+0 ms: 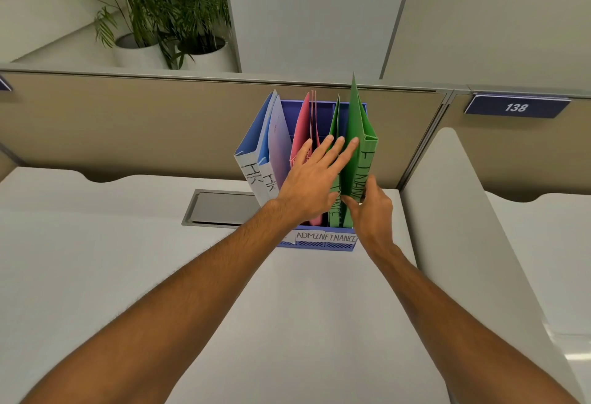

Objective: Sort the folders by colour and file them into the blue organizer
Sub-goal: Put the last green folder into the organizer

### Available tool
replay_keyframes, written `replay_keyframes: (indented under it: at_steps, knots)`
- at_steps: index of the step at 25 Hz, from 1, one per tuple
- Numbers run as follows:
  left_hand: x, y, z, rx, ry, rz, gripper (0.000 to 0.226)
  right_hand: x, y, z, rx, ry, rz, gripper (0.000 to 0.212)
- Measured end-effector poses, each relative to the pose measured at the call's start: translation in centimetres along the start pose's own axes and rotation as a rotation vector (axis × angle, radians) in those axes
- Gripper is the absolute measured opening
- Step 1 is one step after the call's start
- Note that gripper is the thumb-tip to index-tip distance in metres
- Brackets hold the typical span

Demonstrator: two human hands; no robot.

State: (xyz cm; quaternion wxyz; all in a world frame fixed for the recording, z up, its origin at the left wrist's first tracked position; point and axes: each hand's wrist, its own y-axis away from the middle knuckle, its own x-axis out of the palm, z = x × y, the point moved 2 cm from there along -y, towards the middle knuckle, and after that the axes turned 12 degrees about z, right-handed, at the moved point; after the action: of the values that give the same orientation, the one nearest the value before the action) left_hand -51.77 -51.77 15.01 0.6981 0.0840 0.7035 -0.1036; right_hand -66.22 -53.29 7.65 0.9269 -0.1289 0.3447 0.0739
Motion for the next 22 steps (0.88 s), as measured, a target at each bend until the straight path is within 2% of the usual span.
replay_keyframes:
  at_steps: [9, 14, 18, 22]
  knots:
    - [0.4, 0.0, 0.4, 0.017, -0.021, -0.032, 0.114, 1.2, 0.0, -2.0, 0.195, 0.024, 0.185, 0.050]
    - [0.7, -0.3, 0.4, 0.033, -0.062, -0.008, 0.106, 1.0, 0.2, -2.0, 0.193, 0.065, 0.257, 0.054]
    - [0.3, -0.2, 0.2, 0.026, -0.053, 0.020, 0.105, 0.3, 0.6, -1.3, 0.205, 0.171, 0.330, 0.057]
    - [-0.6, 0.5, 0.0, 0.035, 0.011, 0.037, 0.105, -2.2, 1.6, -0.4, 0.215, 0.342, 0.326, 0.051]
